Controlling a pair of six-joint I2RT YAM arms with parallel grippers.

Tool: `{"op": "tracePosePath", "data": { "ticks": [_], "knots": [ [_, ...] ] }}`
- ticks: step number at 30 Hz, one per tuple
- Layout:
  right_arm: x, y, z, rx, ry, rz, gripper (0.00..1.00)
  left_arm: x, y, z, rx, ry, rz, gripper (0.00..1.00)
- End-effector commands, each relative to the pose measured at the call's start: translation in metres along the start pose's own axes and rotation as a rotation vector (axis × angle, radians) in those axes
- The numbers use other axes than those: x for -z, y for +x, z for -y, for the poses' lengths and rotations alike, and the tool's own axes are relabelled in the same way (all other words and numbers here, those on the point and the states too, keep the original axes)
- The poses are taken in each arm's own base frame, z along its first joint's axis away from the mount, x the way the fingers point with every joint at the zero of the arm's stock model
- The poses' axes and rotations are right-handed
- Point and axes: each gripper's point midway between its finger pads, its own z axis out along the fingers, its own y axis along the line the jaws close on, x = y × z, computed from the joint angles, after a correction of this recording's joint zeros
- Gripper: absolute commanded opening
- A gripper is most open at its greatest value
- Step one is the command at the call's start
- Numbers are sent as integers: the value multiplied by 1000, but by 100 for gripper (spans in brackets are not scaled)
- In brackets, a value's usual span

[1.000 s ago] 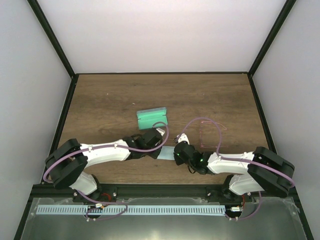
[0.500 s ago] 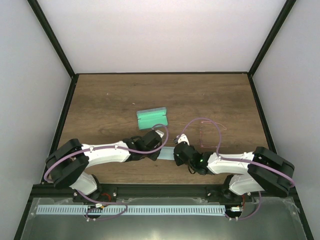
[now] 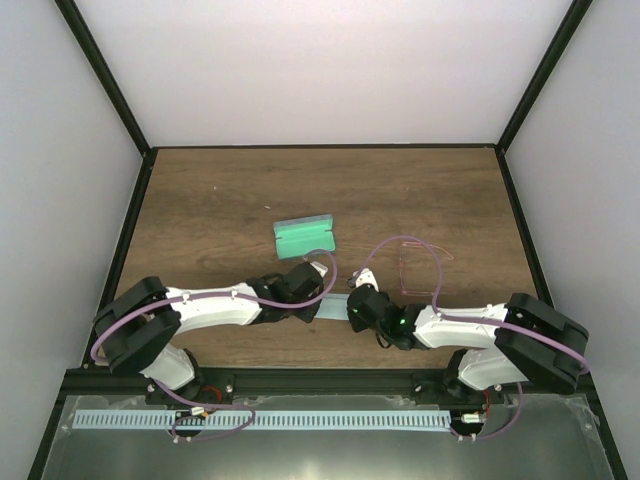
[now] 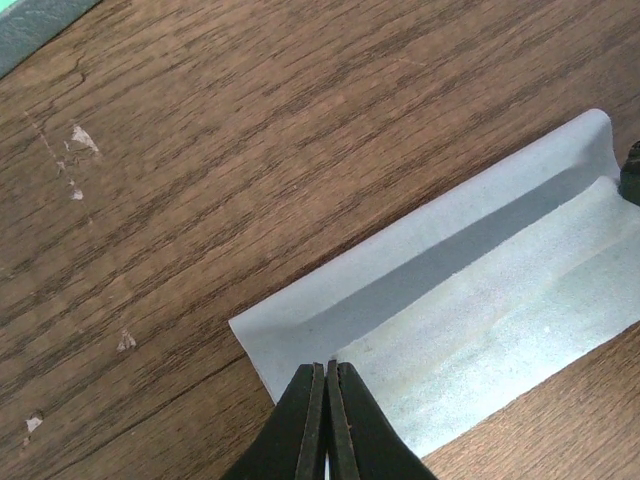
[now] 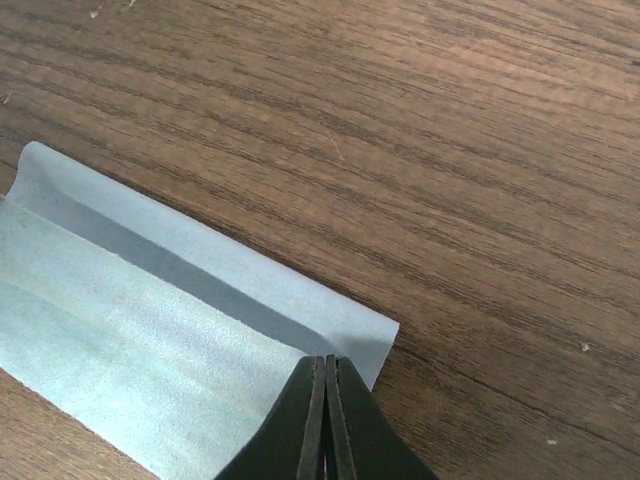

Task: Organize the sunglasses
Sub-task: Fold the glasses cleaning cloth at the center of the board.

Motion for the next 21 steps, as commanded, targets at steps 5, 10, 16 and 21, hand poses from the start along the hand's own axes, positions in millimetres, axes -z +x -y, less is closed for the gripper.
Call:
{"op": "tracePosePath", "data": {
  "ticks": [5, 10, 16, 21],
  "knots": [
    [0, -1, -3, 1, 17, 10, 12, -3, 4, 2, 4, 4, -1, 18],
    [1, -1, -3, -3, 23, 16, 13, -2, 4, 0, 5, -2, 3, 20],
    [9, -10, -3, -31, 15, 60, 15, 0, 1, -1, 10, -9, 16, 20],
    [17, -19, -6, -46, -20, 110, 19, 0, -2, -1, 16, -10, 23, 20]
  ]
}}
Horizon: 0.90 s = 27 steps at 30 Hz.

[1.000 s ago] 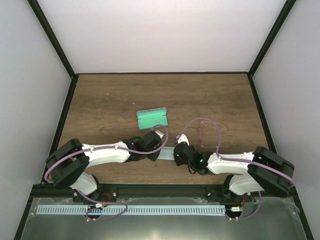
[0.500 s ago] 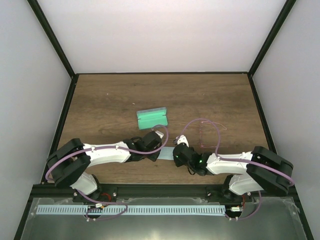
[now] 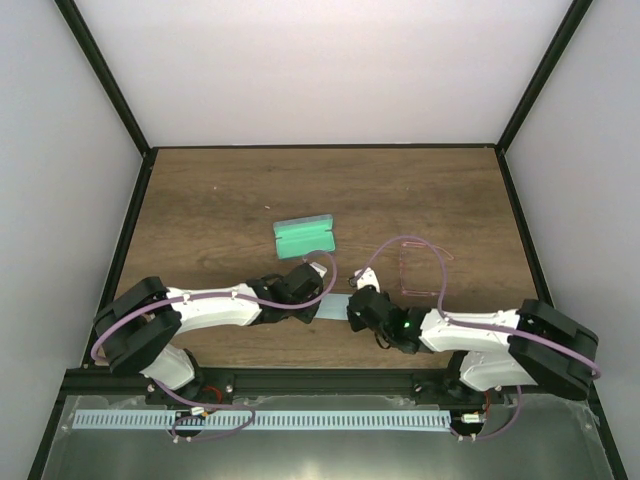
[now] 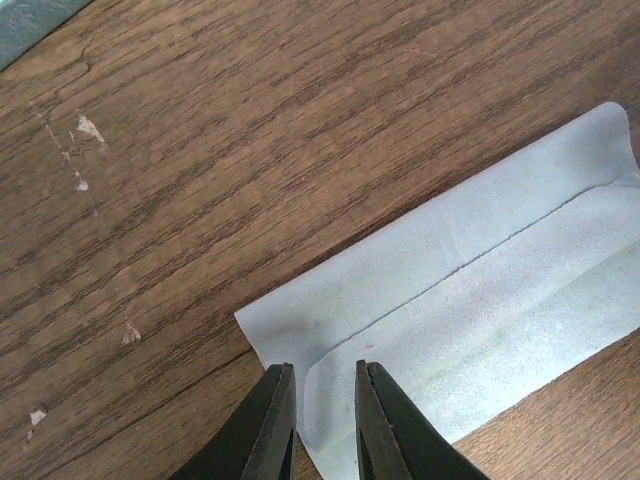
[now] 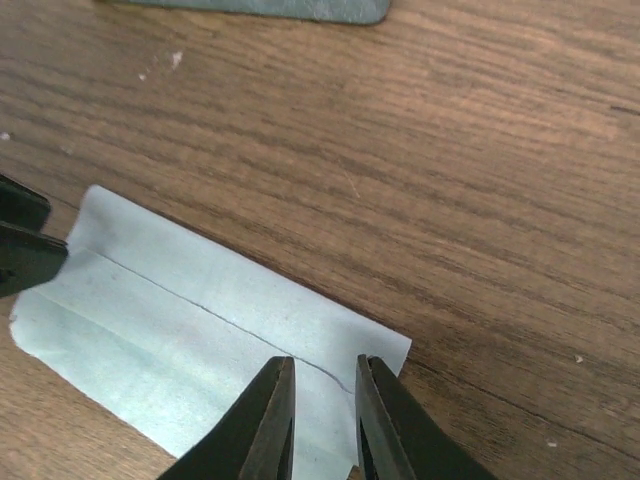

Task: Organize the sunglasses
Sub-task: Fold the glasses cleaning cloth at the center of the board.

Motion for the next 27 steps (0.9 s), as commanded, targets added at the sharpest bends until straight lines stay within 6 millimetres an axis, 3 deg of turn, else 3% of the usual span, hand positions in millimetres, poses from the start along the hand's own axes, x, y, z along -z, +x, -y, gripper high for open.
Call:
{"op": "tracePosePath", "data": {
  "ticks": [1, 4, 9, 13, 21, 27],
  "knots": [
    [8, -14, -1, -30, -13, 73, 19, 2, -8, 2, 21, 1, 32, 20],
    [9, -20, -9, -31, -48, 95, 19, 8, -20, 9, 55, 35, 71, 20],
    [10, -35, -37, -18, -172, 111, 19, 16, -48, 27, 134, 129, 174, 20],
    [8, -46, -44, -8, -189, 102, 19, 17, -67, 36, 132, 157, 216, 20],
    [-2, -48, -41, -26, -243, 77, 18, -6, -63, 39, 113, 140, 176, 20],
    [-13, -37, -40, -26, -245, 39, 18, -14, -54, 33, 117, 112, 152, 20]
  ]
}}
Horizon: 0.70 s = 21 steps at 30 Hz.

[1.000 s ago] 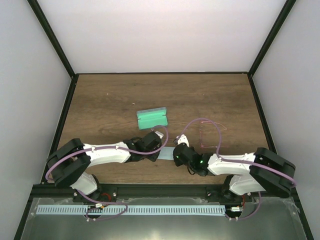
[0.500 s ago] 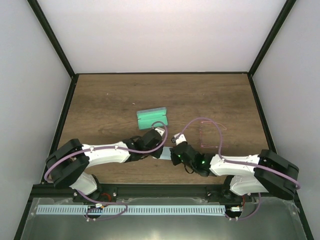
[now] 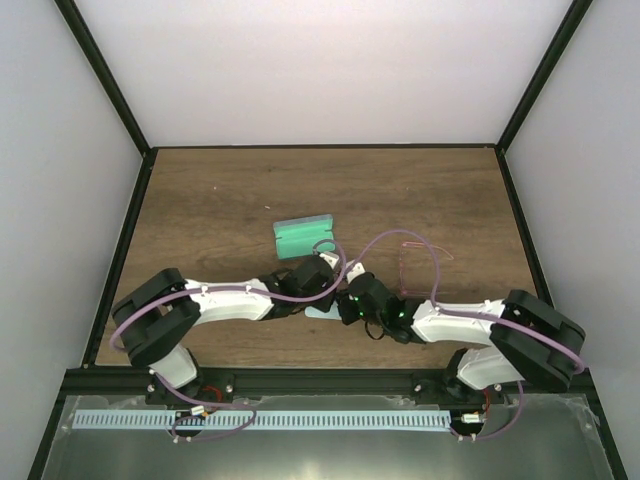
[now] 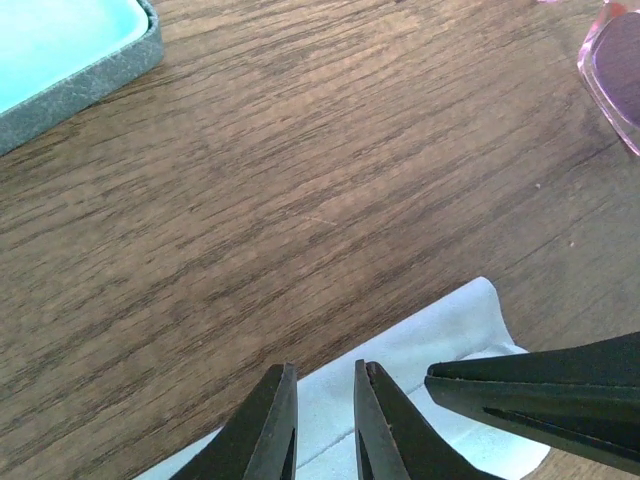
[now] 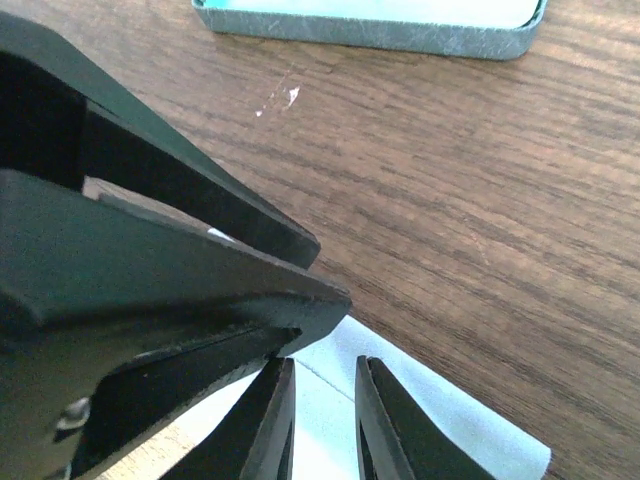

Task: Organize the sunglasses
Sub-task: Fold the glasses cleaning cloth at the center of the board.

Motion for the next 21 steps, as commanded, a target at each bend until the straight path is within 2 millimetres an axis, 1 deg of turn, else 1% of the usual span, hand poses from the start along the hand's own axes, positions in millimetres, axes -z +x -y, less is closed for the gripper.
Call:
{"op": "tracePosePath", "data": {
  "ticks": [1, 14, 21],
  "knots": [
    [-6, -10, -9, -3, -46, 21, 18, -2, -4, 2, 12, 5, 18, 20],
    [-24, 7, -1, -8, -23, -30, 18, -15, 17, -9, 27, -9, -36, 20],
    [-23, 12, -2, -4, -42, -38, 18, -19, 26, -17, 39, -26, -52, 20]
  ]
}}
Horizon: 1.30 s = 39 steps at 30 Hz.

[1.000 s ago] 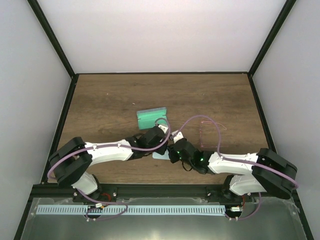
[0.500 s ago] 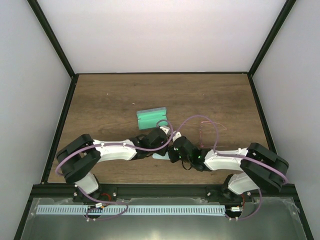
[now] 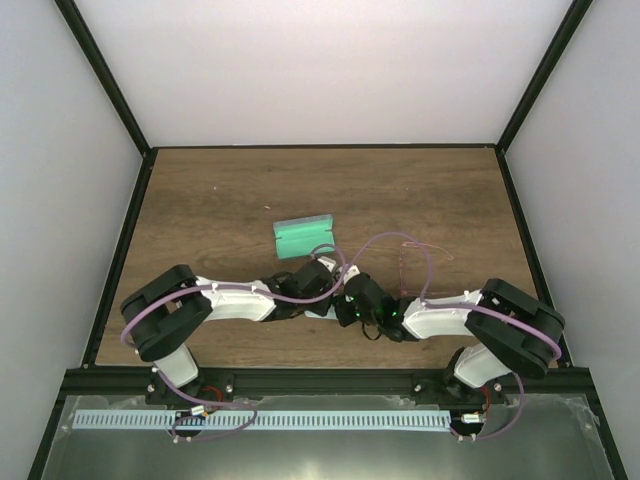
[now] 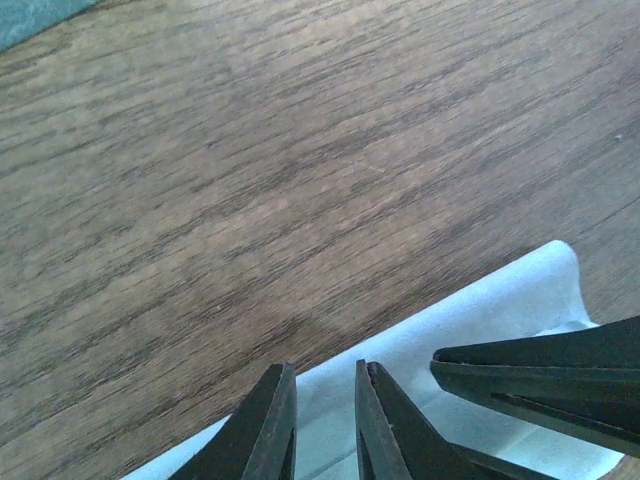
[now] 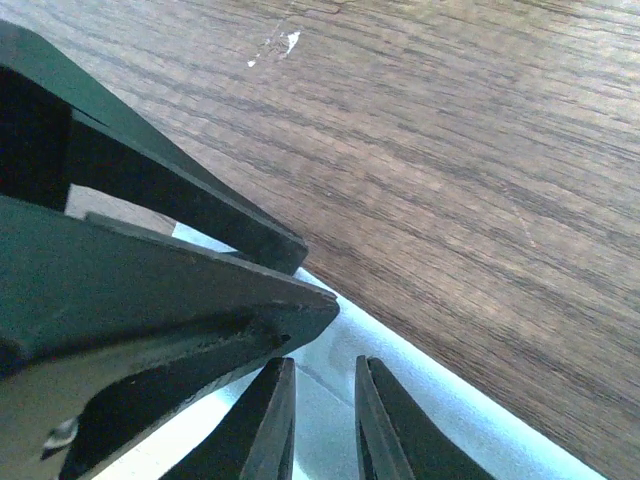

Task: Organize the sunglasses
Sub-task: Fold the glasses cleaning cloth at the center of the board, then adjust the glasses cleaning cloth at the center of the board.

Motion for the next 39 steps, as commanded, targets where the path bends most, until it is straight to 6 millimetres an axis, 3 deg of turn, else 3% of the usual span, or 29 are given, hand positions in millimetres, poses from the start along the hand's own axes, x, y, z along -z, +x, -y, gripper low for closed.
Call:
{"op": "tracePosePath", "data": {
  "ticks": [1, 16, 29, 34, 39],
  "knots": [
    [0, -5, -5, 5, -29, 19, 18, -5, 6, -6, 21, 0, -4, 20],
    [0, 15, -2, 6, -44, -19, 19, -11, 10, -6, 33, 7, -18, 20],
    [16, 29, -29, 42, -134, -23, 19, -14, 16, -11, 33, -10, -30, 20],
    [27, 27, -30, 33, -155, 4, 19, -13, 15, -10, 33, -5, -29, 20],
    [34, 12, -18, -4, -96, 70, 19, -12, 16, -11, 34, -2, -28, 20]
  ]
}}
